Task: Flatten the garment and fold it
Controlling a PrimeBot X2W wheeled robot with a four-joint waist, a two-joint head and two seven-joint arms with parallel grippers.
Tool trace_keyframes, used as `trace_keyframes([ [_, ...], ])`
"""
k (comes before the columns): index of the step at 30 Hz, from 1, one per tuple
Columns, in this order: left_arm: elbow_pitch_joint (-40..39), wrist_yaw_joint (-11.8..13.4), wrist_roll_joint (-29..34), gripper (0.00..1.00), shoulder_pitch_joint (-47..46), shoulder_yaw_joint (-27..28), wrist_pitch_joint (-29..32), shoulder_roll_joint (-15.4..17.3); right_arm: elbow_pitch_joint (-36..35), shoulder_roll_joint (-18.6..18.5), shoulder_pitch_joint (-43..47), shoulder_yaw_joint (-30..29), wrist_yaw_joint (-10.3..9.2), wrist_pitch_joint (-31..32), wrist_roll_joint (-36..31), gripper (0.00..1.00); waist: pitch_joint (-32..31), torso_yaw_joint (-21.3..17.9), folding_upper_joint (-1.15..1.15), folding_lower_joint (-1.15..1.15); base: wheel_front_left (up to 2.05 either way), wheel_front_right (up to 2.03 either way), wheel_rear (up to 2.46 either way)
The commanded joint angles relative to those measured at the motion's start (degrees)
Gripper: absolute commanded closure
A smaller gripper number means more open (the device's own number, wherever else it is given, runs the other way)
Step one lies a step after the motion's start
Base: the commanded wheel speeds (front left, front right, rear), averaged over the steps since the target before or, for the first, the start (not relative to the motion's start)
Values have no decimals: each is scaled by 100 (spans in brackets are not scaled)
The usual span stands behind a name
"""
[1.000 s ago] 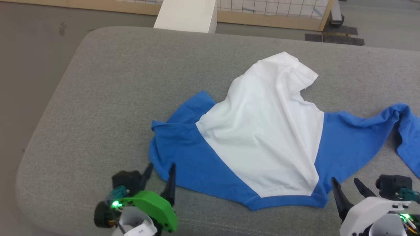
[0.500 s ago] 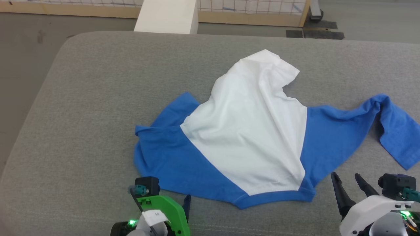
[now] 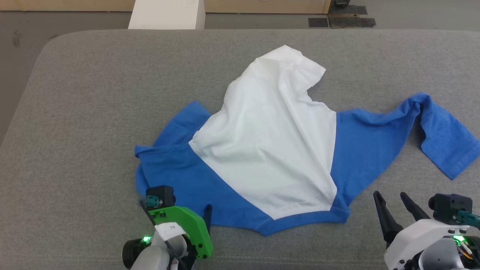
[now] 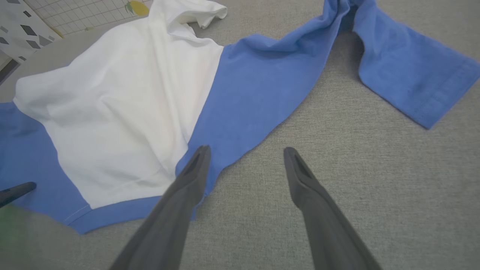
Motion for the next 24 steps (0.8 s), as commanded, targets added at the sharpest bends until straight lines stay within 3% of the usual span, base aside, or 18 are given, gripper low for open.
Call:
trace_keyframes([
  [1, 124, 40, 5, 85, -54, -7, -22, 30, -43, -4, -102, -1, -9, -19, 35, 0, 23, -8, 0, 0, 0, 0, 0],
  [2, 133, 31, 7, 100, -66, -5, -50, 43, -45, -4, -105, -10, -9, -18, 39, 0, 31, -3, 0, 0, 0, 0, 0],
  [13, -292, 91, -20, 100, 167, 243, -563, 266, 171, -4, -304, -427, -9, -41, 103, 0, 30, 187, 0, 0, 0, 0, 0],
  [24, -566, 151, -6, 100, 153, 284, -713, 349, 1472, -4, -1304, -538, -9, 444, 289, 0, 224, 389, 0, 0, 0, 0, 0],
])
